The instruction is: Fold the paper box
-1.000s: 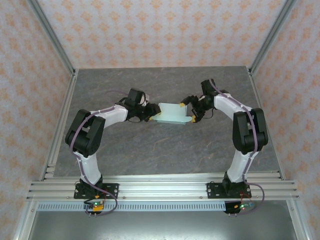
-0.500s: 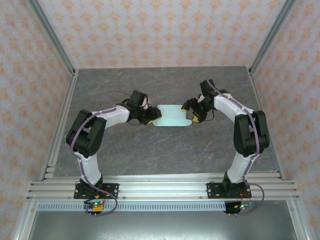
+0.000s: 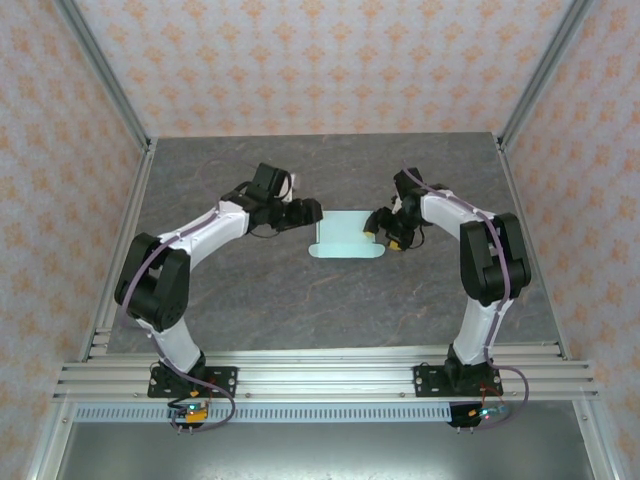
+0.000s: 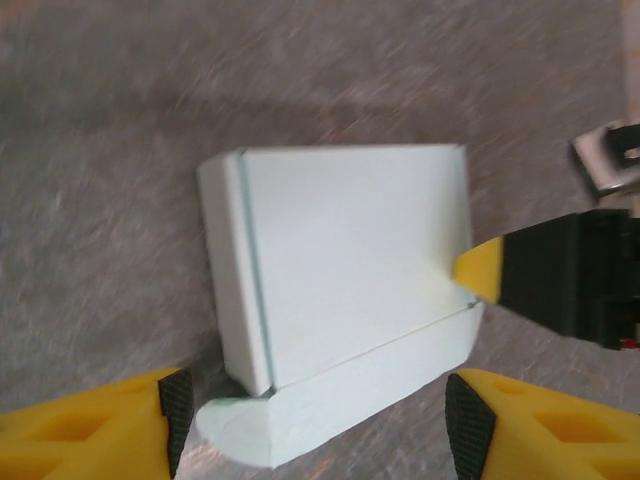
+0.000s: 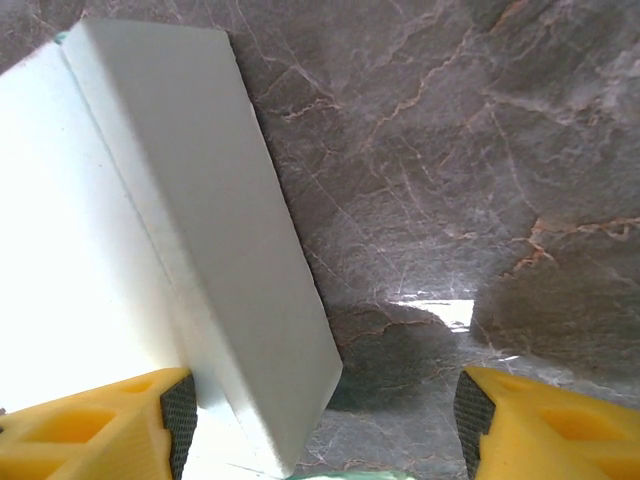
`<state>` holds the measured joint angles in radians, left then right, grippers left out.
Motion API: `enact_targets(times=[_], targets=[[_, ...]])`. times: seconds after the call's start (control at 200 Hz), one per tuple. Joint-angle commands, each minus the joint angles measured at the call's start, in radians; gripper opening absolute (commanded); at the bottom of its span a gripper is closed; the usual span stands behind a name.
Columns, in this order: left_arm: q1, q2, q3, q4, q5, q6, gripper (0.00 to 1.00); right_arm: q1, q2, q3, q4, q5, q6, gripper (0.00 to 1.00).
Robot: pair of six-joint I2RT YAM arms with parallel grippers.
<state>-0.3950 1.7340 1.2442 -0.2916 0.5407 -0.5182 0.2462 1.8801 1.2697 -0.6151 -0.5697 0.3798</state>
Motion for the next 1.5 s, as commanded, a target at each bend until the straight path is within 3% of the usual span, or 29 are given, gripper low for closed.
enact_targets(times=[0.0, 0.28, 0.385, 0.496, 0.556, 0.721, 0.941, 1.271, 1.497], targets=[[-0.019, 0.061, -0.040, 0.024, -0.010, 0.040, 0.67, -0.002, -0.035, 0.020, -0.028, 0.050, -0.009, 0.70], [-0.054, 0.125, -0.048, 0.060, -0.019, 0.045, 0.57, -0.005, -0.180, -0.055, 0.051, 0.091, -0.056, 0.71], [-0.054, 0.150, -0.034, 0.051, -0.028, 0.053, 0.53, -0.017, -0.155, -0.067, 0.083, 0.019, -0.060, 0.71], [-0.049, 0.205, -0.025, 0.053, 0.000, 0.079, 0.39, -0.052, -0.155, -0.122, 0.185, -0.078, 0.001, 0.73], [-0.040, 0.224, -0.032, 0.054, 0.003, 0.095, 0.37, -0.071, -0.155, -0.151, 0.240, -0.123, 0.025, 0.76], [0.010, 0.248, -0.132, 0.226, 0.129, 0.040, 0.30, -0.116, -0.118, -0.156, 0.256, -0.251, 0.036, 0.80], [0.069, 0.263, -0.220, 0.407, 0.263, -0.011, 0.29, -0.125, -0.072, -0.186, 0.335, -0.359, 0.087, 0.81], [0.089, 0.274, -0.232, 0.409, 0.274, 0.007, 0.27, -0.124, 0.012, -0.182, 0.493, -0.475, 0.200, 0.82], [0.090, 0.243, -0.234, 0.419, 0.278, -0.011, 0.30, -0.110, 0.012, -0.263, 0.795, -0.526, 0.478, 0.67]])
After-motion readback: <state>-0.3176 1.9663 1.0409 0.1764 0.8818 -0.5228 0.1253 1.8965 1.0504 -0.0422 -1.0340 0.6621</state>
